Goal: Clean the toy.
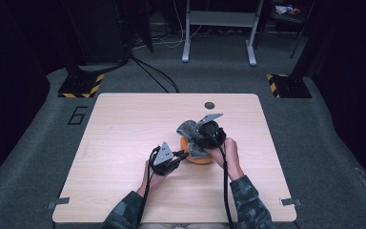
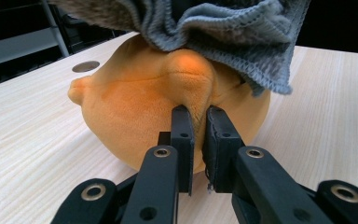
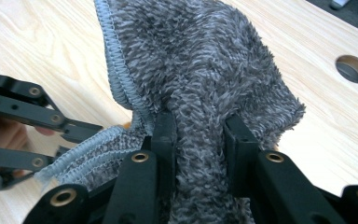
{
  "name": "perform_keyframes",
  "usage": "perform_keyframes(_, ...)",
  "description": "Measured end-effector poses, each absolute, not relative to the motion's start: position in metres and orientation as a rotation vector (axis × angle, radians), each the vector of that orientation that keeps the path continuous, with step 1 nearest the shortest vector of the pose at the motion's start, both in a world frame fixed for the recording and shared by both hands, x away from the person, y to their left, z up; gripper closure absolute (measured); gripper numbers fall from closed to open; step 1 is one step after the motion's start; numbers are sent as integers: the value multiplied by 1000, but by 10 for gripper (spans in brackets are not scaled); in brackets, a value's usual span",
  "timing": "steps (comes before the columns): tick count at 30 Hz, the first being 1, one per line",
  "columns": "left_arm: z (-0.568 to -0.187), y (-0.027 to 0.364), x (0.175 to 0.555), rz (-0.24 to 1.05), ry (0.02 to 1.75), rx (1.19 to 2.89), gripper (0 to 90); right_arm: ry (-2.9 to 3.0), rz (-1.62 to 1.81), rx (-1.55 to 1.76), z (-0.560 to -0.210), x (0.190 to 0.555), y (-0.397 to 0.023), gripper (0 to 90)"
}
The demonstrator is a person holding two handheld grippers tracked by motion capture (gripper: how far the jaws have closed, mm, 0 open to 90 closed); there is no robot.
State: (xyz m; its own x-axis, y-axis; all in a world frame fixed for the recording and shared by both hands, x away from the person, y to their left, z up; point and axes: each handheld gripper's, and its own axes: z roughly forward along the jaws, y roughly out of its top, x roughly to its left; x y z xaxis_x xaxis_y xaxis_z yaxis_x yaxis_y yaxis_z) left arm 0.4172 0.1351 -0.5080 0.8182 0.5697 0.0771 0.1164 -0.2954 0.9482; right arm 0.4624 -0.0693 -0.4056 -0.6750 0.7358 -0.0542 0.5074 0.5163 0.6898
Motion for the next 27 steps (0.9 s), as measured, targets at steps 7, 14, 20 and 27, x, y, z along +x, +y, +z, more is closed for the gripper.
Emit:
perform_keyframes(7,-508,137,418,474,525,1853,831,2384,913,1103,-411,462,-92,694)
perform_keyframes(14,-509,137,419,467,531,1854,831,2344,916,1213,-424,464,-121,693)
perform_keyframes(20,-508,137,418,468,533,1861,831,2324,918,1318,-439,468,-144,692)
perform_keyframes(27,-506,136,417,471,532,1884,831,2332,827,1404,-465,474,-162,692)
